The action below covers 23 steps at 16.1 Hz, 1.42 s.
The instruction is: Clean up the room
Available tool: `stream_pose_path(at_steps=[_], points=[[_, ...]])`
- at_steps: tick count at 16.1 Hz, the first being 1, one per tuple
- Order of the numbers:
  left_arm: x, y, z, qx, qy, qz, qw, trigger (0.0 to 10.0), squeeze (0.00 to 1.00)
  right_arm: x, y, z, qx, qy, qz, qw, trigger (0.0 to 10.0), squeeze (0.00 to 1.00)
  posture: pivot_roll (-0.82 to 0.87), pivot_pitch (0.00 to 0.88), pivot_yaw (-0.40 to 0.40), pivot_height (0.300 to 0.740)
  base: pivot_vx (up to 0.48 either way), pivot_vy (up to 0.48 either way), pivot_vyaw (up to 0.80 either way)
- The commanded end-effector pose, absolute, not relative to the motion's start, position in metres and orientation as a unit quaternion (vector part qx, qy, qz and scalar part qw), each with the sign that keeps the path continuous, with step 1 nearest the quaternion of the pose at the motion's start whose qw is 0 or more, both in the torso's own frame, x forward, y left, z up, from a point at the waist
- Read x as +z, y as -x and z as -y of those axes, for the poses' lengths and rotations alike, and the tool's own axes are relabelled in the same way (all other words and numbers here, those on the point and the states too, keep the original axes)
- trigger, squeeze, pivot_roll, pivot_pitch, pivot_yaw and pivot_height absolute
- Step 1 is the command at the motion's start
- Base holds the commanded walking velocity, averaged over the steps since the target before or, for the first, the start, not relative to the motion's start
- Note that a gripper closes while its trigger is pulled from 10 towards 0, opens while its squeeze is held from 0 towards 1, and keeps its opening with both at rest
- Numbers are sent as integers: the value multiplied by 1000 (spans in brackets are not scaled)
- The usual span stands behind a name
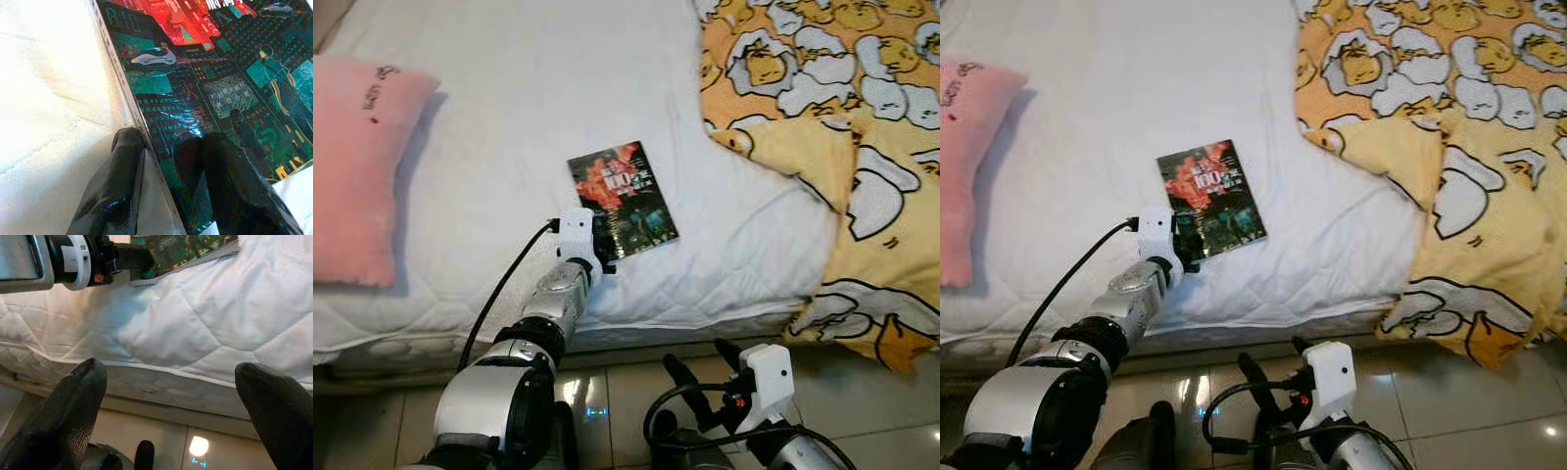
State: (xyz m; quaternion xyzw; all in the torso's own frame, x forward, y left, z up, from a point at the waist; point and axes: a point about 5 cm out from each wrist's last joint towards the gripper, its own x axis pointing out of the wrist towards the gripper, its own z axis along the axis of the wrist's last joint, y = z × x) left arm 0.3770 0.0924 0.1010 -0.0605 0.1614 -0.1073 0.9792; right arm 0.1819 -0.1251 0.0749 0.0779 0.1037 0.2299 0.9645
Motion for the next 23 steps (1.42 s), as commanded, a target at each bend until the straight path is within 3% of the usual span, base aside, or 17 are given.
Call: stream_pose_path(at_steps=[1,4,7,11,16,21,22,23], points=[[72,-358,-71,-144,81,-232,959,0,0,66,-177,127,225,-73,-124,964,10000,0,-134,352,-52,740,0,0,0],[101,-372,-67,-152,168,-158,961,0,0,65,-178,129,222,-70,-124,965,10000,0,-137,334,-48,740,0,0,0],[132,-383,-68,-199,168,-73,963,0,0,62,-184,132,219,-66,-122,966,10000,0,-110,296,-40,740,0,0,0],[153,-385,-83,-247,78,14,966,0,0,61,-203,132,217,-62,-106,968,10000,0,-45,239,-27,740,0,0,0],[177,-398,-140,-120,8,53,991,0,0,66,-232,130,201,-57,-81,975,10000,0,-3,147,-16,740,0,0,0],[206,-401,-156,-41,-36,112,992,0,0,116,-275,149,144,-82,19,986,10000,0,20,46,-3,740,0,0,245],[206,-403,-155,-37,-37,103,993,10000,0,120,-281,151,144,-80,28,986,10000,0,26,32,-3,740,0,0,550],[207,-403,-151,-31,-38,106,993,10000,0,123,-289,152,145,-72,35,986,10000,0,35,21,-6,740,0,0,544]])
